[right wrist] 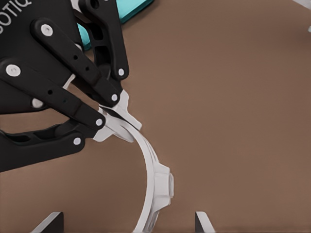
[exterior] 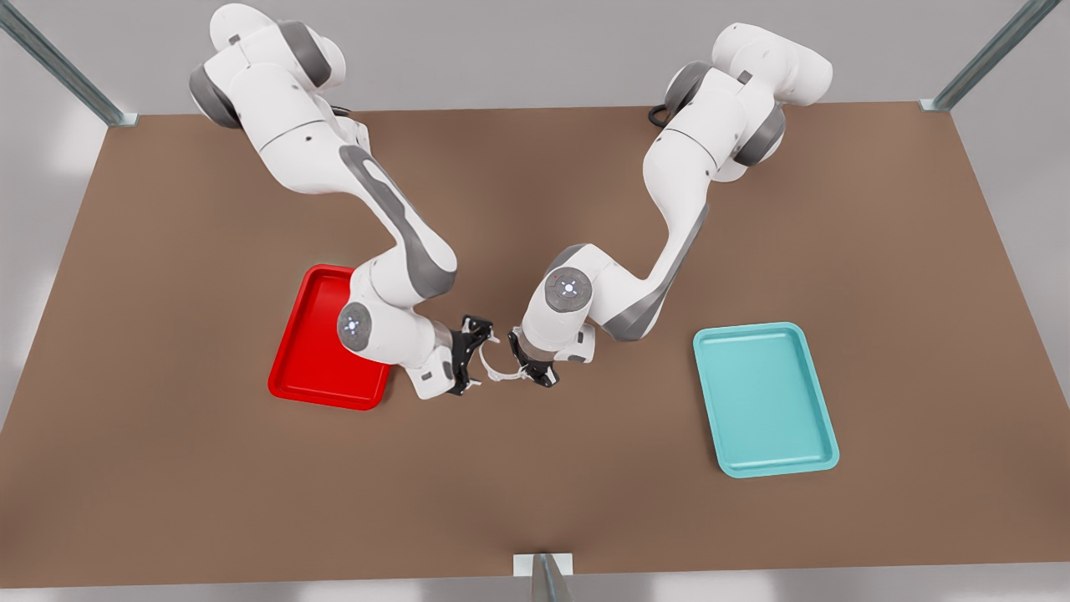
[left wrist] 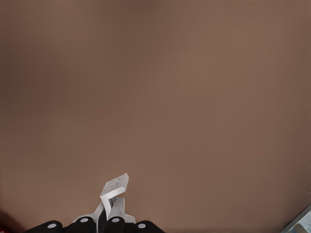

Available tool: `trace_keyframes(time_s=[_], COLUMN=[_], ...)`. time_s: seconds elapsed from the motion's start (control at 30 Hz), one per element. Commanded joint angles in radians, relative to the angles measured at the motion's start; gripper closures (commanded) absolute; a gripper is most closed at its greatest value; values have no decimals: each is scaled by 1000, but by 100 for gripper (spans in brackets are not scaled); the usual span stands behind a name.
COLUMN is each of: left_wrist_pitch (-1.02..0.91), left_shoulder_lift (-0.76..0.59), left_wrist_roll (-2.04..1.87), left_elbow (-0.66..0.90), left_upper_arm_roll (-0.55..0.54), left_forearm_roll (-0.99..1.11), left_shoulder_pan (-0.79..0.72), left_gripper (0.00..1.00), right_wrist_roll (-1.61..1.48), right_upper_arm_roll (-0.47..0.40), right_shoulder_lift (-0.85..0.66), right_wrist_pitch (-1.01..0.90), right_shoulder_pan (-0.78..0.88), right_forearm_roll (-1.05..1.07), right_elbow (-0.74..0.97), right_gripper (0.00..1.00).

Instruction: Take the drainage pipe clamp from the left arm, pass it to the right arm, and place it in the plate on the right side

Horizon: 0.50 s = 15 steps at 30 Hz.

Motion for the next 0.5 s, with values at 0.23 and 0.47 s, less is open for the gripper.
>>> trace_keyframes(time_s=[0.23, 0.47], left_wrist_pitch=[2, -6], left_shoulder_lift=[3, 3], left_wrist_roll=[-206, -200], left_elbow=[7, 13], left_upper_arm_roll=[0, 1], left_forearm_roll=[4, 4], left_shoulder_pan=[0, 6], left_gripper=[79, 47], right_wrist_roll=[210, 208], right_upper_arm_roll=[0, 0], right_shoulder_lift=[43, 63], right_wrist_pitch=[3, -1], right_shoulder_pan=[0, 0], right_forearm_roll=[-25, -32], right_elbow=[22, 57], right_gripper=[13, 79])
